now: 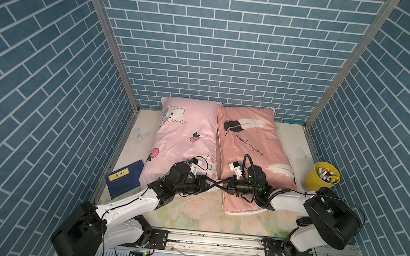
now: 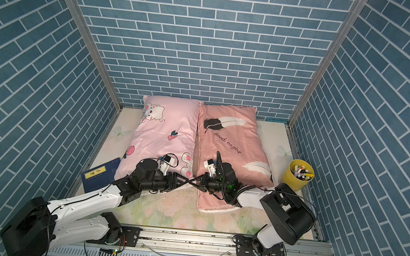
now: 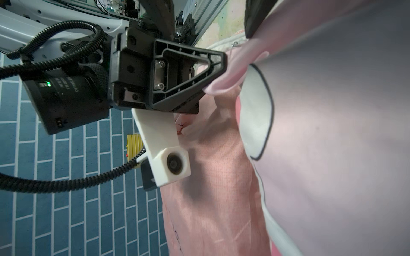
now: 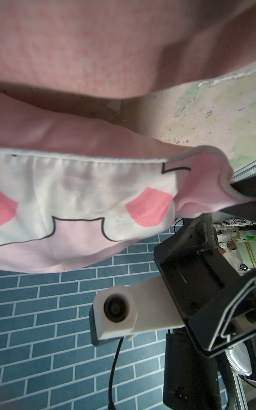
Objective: Zip up pillowcases
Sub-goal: Zip the zipper on the pillowcase.
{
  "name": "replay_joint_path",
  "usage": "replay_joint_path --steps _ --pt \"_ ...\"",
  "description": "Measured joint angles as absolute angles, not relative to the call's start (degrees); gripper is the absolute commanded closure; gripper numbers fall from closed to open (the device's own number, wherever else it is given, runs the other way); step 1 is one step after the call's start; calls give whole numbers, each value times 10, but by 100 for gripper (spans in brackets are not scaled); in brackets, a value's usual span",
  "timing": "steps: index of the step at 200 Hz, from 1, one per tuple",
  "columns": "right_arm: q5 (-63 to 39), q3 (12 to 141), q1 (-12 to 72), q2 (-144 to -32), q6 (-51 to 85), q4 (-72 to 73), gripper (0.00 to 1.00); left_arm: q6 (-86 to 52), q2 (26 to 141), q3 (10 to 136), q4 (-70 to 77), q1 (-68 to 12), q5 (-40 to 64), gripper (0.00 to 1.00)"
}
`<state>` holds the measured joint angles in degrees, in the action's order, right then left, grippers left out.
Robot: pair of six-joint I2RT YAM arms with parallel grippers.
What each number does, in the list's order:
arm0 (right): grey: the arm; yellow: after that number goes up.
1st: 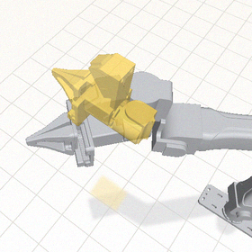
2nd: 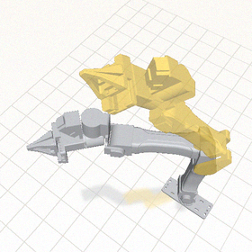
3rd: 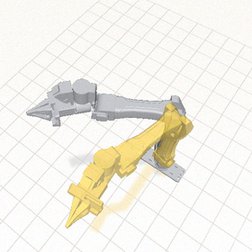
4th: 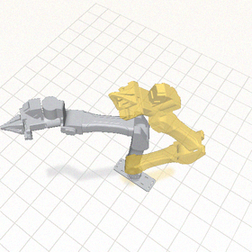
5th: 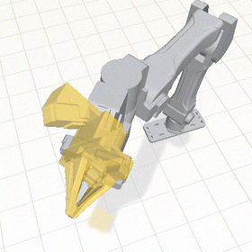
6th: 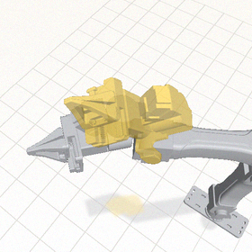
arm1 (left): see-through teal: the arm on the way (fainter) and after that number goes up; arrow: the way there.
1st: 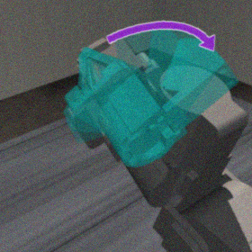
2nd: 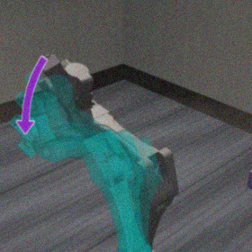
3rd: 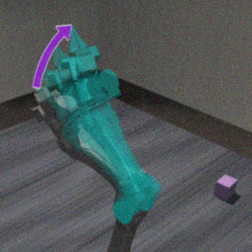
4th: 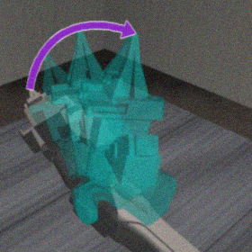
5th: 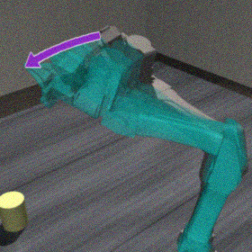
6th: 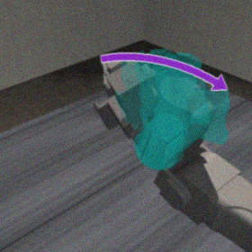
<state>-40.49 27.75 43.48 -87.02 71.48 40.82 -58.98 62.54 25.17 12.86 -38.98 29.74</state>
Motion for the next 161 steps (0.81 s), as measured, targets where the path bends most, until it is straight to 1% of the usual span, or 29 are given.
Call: replay_joint_path --steps 18,33,76,91,144,161 --pt "-405 277 435 -869 713 397 100 -586 634 251 127 -383 299 52" --pt "-405 277 434 -869 713 393 100 -589 651 248 144 -382 301 55" --pt "-409 277 434 -869 720 404 100 -609 696 233 211 -382 311 56" --pt "-410 277 432 -869 723 417 100 -614 704 229 230 -384 312 55" --pt "-415 276 427 -876 738 448 100 -635 710 211 281 -388 311 48" --pt "-416 276 426 -882 739 456 100 -647 715 207 297 -392 310 47"
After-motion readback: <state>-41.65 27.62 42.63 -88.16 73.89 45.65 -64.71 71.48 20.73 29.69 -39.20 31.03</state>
